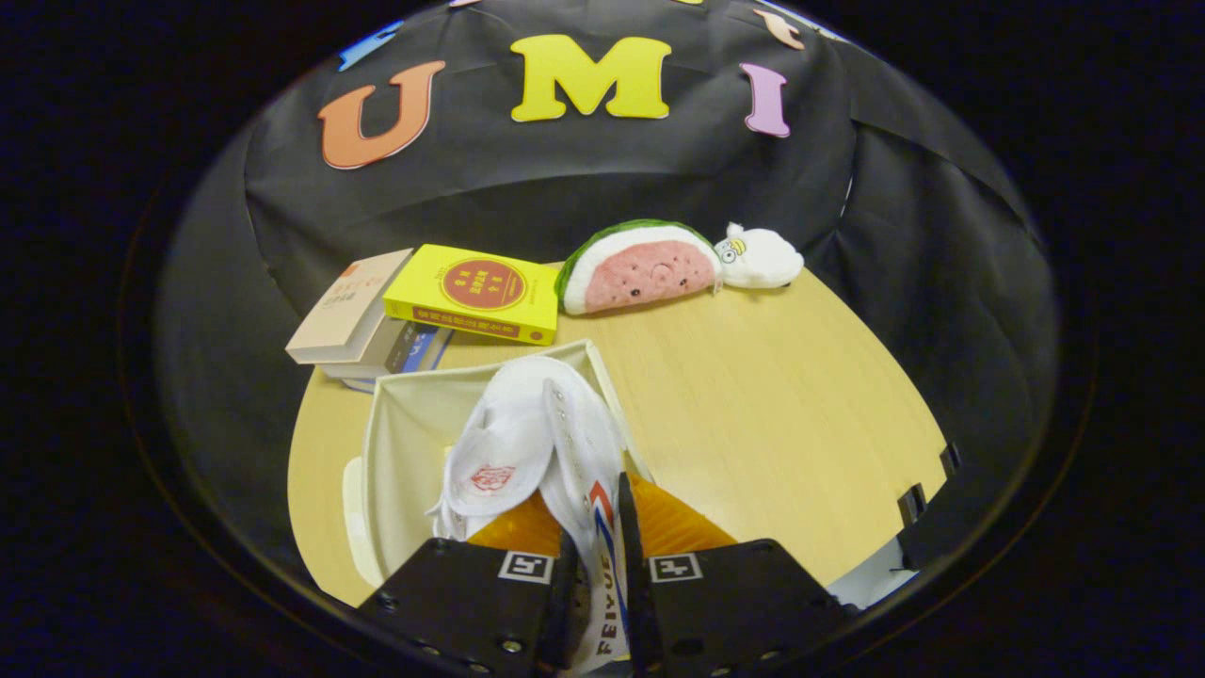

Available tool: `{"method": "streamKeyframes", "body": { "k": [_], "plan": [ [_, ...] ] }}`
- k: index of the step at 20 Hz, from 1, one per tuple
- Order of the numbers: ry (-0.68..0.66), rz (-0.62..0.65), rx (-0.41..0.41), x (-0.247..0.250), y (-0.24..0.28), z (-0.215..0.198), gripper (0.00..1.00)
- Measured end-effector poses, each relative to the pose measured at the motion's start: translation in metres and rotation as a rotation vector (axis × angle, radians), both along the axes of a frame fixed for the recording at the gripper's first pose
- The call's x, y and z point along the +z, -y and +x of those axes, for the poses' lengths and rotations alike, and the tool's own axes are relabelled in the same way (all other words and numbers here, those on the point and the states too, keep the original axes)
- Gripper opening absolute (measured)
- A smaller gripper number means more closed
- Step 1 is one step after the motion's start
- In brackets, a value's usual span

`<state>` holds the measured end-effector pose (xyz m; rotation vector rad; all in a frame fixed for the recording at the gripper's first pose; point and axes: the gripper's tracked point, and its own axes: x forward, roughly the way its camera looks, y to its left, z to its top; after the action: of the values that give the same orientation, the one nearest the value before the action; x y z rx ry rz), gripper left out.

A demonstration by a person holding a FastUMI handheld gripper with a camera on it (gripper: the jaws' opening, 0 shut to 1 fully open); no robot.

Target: Open the storage box then place both shoes into the box .Put the left shoe in first, then the right shoe, with the right side of both shoes facing outward in a uniform manner.

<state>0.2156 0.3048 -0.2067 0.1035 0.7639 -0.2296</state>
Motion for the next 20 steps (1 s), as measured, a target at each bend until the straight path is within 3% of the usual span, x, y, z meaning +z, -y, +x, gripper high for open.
{"method": "streamKeyframes", "body": {
  "k": [1, 7, 14, 20],
  "plan": [
    [-0.003, 0.027, 0.023, -0.001, -0.007, 0.0, 0.27],
    [0.021, 0.032, 0.103, 0.009, -0.013, -0.01, 0.87],
    [0.184, -0.094, 0.203, 0.063, 0.007, -0.017, 0.94],
    [0.324, -0.094, 0.252, 0.119, 0.036, -0.044, 0.97]
  ]
}}
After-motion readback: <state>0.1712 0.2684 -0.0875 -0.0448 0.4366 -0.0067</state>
